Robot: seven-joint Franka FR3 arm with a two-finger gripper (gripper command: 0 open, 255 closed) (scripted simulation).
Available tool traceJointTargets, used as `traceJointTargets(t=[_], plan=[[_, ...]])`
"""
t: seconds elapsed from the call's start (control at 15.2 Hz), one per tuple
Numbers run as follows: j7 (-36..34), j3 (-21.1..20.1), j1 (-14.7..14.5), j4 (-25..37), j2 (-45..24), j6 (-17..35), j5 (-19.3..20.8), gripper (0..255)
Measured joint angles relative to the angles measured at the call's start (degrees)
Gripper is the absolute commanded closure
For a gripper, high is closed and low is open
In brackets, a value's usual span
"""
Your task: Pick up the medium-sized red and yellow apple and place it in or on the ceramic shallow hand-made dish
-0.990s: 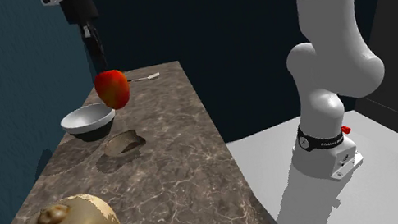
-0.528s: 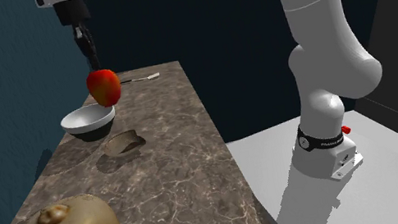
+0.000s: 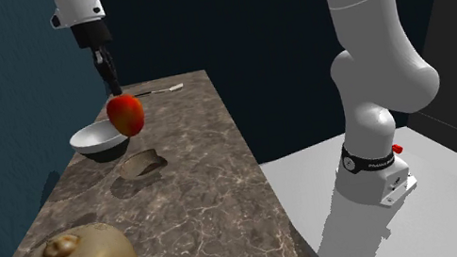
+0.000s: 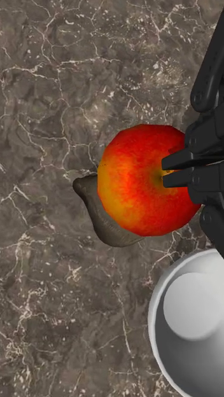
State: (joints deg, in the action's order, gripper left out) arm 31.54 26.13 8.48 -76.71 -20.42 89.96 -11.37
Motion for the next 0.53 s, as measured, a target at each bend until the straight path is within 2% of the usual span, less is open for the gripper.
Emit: traceJointTargets(t=[0.53], plan=[[0.32,-0.15,-0.84,-6.93,0.63,6.3,0.16,255]])
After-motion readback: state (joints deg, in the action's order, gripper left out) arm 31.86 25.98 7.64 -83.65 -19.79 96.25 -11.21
